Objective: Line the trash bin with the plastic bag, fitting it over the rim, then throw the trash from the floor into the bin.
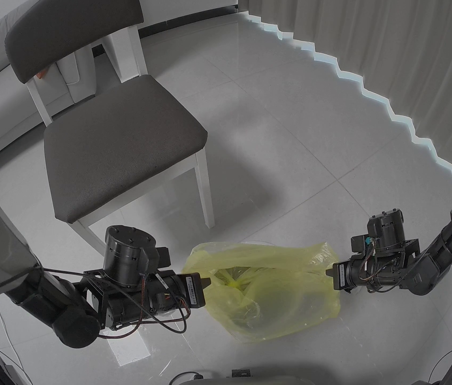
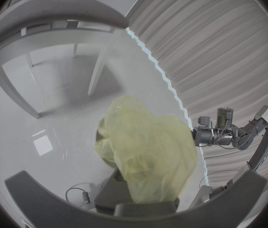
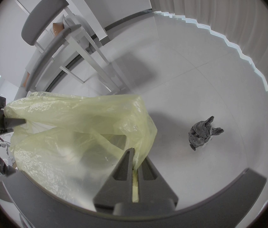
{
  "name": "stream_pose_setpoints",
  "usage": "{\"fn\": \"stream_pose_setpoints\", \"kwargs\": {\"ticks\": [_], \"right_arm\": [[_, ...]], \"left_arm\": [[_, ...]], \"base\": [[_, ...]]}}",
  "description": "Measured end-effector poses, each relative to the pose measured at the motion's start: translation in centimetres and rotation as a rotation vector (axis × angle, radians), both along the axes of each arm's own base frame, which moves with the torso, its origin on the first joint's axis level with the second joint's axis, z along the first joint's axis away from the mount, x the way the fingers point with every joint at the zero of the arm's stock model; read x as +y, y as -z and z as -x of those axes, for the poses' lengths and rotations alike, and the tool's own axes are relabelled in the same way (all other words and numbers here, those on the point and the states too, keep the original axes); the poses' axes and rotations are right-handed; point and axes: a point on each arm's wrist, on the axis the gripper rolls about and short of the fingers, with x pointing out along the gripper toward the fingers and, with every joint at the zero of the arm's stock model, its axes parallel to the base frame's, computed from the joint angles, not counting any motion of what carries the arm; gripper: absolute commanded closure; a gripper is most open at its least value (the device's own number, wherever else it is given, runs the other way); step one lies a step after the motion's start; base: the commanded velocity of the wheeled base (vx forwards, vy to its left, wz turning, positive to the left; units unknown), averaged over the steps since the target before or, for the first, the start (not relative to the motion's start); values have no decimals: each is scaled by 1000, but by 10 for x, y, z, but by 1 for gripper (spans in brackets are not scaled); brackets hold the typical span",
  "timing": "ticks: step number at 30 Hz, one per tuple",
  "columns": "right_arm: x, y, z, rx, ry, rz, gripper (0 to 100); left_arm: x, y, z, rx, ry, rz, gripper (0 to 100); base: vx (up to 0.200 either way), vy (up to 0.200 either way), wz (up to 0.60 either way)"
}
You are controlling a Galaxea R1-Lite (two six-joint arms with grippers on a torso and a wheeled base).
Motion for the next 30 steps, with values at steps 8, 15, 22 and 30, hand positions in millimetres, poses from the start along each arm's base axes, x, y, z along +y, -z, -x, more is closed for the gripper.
{"fn": "stream_pose_setpoints", "kwargs": {"ticks": [8,15,22,30], "right_arm": [[-2,11,-7,27,6,5,100],[3,20,-14,39,1,6,100],[15,32,-18,48,-25,8,100],[26,43,-10,76,-55,24,100]], "left_arm": [[9,21,-16,-6,-42,10,100],[0,38,-25,-6,-22,15,100],[-5,55,-24,34,-8,-16,100],[26,65,-15,44,-54,-32,100]], "base": [[0,0,0],[0,0,0],[0,0,0],[0,0,0]]}}
